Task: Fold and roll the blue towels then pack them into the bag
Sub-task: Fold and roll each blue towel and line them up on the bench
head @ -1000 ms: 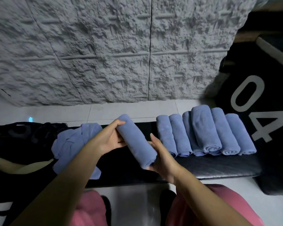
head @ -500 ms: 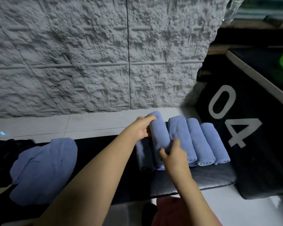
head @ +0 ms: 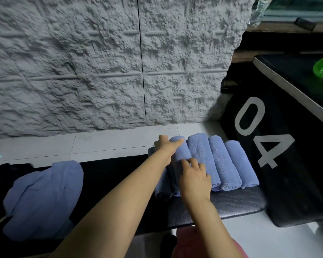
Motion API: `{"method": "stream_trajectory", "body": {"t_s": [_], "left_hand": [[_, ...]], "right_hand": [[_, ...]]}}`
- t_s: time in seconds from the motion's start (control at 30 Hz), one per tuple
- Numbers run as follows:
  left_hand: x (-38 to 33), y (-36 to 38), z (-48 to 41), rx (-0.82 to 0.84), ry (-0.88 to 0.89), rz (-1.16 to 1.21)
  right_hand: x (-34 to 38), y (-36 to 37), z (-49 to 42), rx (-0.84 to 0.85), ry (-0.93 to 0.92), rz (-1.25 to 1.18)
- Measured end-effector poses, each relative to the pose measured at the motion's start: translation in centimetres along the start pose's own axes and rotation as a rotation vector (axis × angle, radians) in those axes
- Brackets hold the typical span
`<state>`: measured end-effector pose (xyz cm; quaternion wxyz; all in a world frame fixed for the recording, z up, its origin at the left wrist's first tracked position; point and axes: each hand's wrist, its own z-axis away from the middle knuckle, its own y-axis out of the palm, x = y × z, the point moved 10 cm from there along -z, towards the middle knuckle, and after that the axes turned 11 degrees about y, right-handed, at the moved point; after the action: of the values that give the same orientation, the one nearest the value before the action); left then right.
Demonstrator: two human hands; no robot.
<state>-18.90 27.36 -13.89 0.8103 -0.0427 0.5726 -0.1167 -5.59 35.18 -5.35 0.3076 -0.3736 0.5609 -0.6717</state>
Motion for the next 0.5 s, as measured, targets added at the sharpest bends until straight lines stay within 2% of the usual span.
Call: {"method": "stream_trajectory", "body": {"t_s": [0.17, 0.27, 0.33, 0.4, 0.5], "left_hand": [[-1.2, -8.2, 2.1, -0.065, 0.193, -0.240], [-0.1, -16.1, 5.6, -0.099, 0.249, -0.647], [2.2, -21.2, 8.1, -0.105, 0.157, -0.990], [5.2, -25.9, 10.4, -0.117, 0.025, -1.224], [9.9, -31.5, 12.9, -0.148, -0.126, -1.244]], "right_hand": [[-0.3, 0.9, -0.3, 0.060, 0.005, 0.037], [-0.3, 0.0, -0.1, 0.008, 0.052, 0.054], [0.6, -1.1, 0.2, -0.076, 0.061, -0.017], [2.4, -2.1, 0.6, -0.173, -0.008, -0.121], [6.6, -1.6, 2.1, -0.183, -0.212, -0.129]]}}
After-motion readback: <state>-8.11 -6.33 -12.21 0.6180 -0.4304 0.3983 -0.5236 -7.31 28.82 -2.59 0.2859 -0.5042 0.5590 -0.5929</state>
